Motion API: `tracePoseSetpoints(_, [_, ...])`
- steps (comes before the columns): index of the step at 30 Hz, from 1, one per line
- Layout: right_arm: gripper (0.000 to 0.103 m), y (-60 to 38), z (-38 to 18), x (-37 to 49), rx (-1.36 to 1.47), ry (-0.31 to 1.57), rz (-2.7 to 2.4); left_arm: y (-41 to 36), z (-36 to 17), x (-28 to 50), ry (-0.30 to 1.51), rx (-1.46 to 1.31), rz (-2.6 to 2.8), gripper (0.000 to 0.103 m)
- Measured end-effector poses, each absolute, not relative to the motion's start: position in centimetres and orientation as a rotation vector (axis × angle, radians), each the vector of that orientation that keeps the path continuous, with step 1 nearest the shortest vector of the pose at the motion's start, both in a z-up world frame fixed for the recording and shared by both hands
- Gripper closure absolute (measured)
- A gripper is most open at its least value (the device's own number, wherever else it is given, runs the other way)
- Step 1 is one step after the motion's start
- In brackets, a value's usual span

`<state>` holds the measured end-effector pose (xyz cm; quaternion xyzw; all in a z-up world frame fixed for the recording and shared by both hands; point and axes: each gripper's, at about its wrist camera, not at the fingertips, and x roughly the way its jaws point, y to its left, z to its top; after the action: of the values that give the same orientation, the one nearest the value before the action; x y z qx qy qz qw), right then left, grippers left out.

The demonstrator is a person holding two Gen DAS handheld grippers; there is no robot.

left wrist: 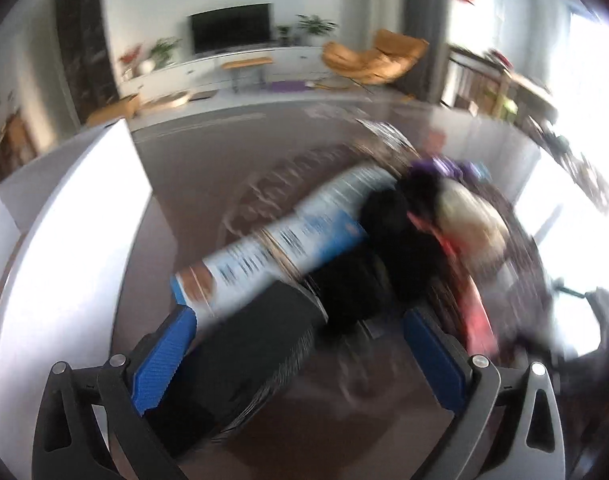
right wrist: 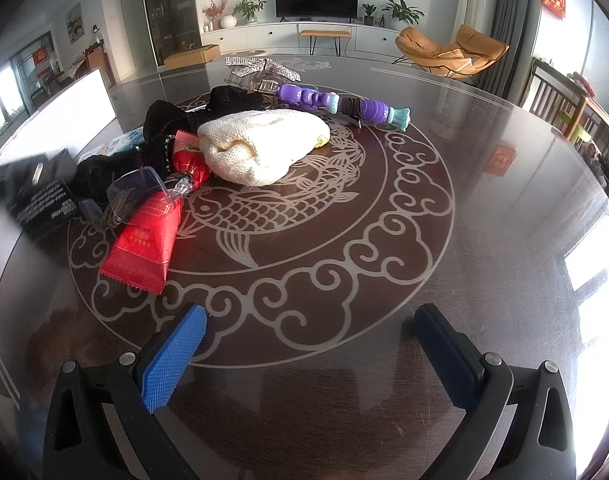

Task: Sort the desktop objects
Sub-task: 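Grasp the black box with the left gripper and lift it from the pile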

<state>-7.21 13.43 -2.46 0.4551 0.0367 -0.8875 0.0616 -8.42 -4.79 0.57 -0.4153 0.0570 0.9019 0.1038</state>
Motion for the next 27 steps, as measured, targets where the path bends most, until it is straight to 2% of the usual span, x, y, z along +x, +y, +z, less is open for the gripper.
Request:
tracePoseSetpoints(2, [0.0,13.4,-2.5,-7.2,1.376,0.111,-2.684,-3.8,0.6,-5.7,0.223,-1.209,2.597,0.0])
tracePoseSetpoints(7, [0.0,13.4,-2.5,-7.2,1.376,0.111,-2.684,-3.7,-1.1,-2.0,0.154,-1.291,2.398,0.0])
tracePoseSetpoints(10, [0.0,13.4,-2.5,-7.2,1.376,0.111,-2.684,-4.2,-0.3,-0.4,0.151,-1.257,2.42,0.0])
tracePoseSetpoints(14, [0.0,13.3,-2.5,-7.2,1.376,0.111,-2.684,-5.5,1.8,-1.1,0.112,-1.231,2.556,0.0])
tracePoseSetpoints(20, [0.0,13.4,-2.5,-7.2,1.376,0.111,-2.684,-6.3,2.3,-2.6,0.22,-1.283,2.697,0.0])
tracePoseSetpoints(27, [0.0,13.4,-2.5,-7.2,1.376,0.111,-2.684,-8.4,1.9,-3.1,0.148,-1.329,2.719,0.0])
